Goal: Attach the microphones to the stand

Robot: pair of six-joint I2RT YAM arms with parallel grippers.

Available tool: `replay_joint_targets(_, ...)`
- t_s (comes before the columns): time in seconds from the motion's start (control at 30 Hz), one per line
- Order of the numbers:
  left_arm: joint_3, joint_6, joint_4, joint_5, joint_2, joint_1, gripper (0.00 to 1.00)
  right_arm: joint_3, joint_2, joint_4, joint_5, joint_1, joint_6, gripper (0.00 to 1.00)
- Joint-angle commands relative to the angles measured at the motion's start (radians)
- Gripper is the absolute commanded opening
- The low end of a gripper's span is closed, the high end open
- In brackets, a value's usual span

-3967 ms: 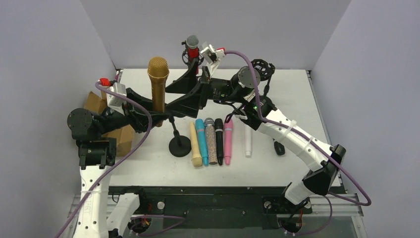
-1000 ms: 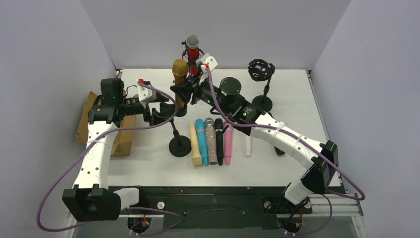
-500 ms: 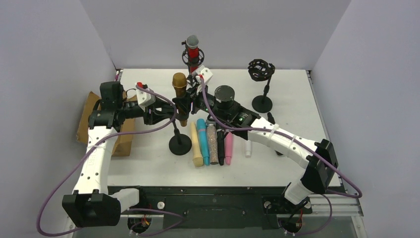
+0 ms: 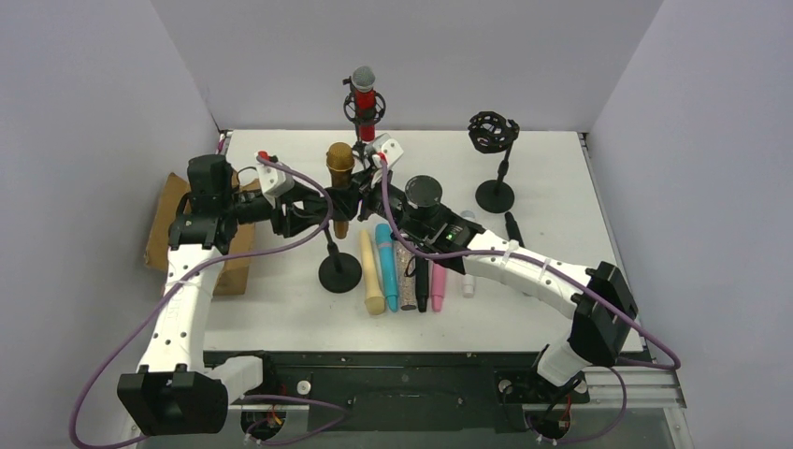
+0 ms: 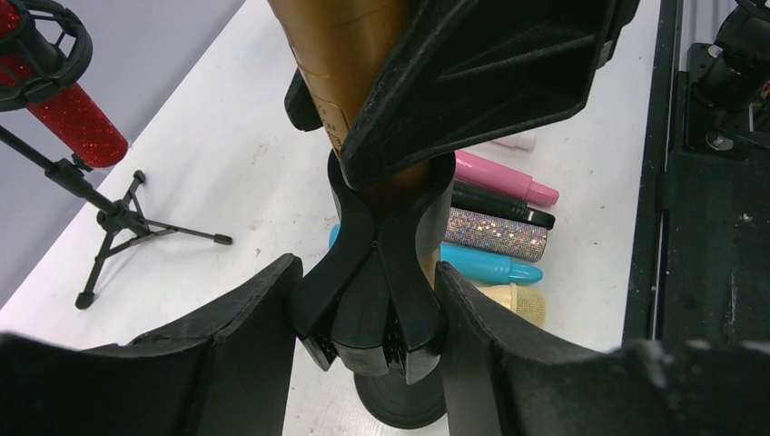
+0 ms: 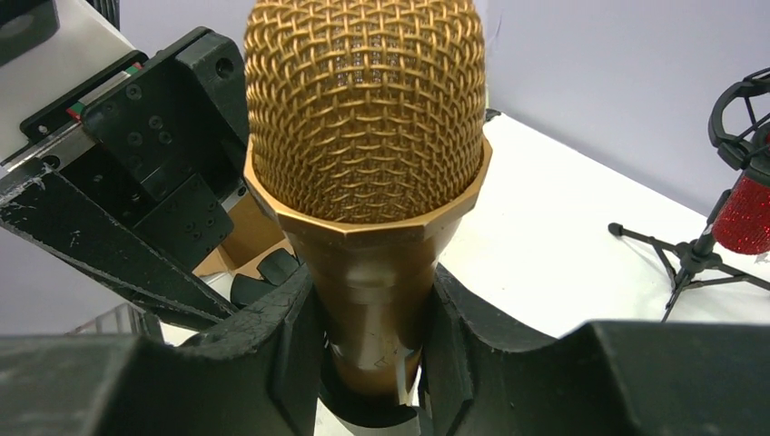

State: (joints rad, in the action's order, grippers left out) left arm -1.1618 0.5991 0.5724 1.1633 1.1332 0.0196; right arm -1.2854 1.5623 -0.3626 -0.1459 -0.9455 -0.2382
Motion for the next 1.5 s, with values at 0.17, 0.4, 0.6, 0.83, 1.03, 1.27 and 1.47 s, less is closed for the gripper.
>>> replay_joint_targets(0.17,-0.004,-0.082,-0.085,-0.071,-0.011,-0.001,0.98,0.01,-0.047,0.01,-0.042,-0.013,0.04,0.32)
replay_joint_targets(0.4,-0.085,-0.007,0.051,-0.039,0.012,0.029,0.96,-0.095,-0.07,0.243,-0.265,0.061,0.093,0.77)
replay_joint_targets(0.6,-0.095,0.035,0.081,-0.057,-0.002,0.041,0.96,-0.041,-0.124,0.245,-0.515,0.192,0.111,0.79)
replay_joint_targets(0.83,-0.111,0.041,0.098,-0.082,-0.02,0.04,0.96,-0.06,-0.069,0.288,-0.718,0.224,0.228,0.8)
replay_joint_targets(1.03,-0.137,0.017,0.132,-0.09,-0.041,0.04,0.96,-0.152,0.034,0.394,-0.809,0.223,0.338,0.8)
replay_joint_targets(1.27,-0.163,-0.036,0.153,-0.112,-0.074,0.04,0.96,-0.182,0.088,0.297,-0.753,0.207,0.337,0.8)
replay_joint_targets(1.47,-0.193,-0.122,0.156,-0.183,-0.079,0.04,0.96,-0.188,0.126,0.156,-0.73,0.173,0.269,0.76)
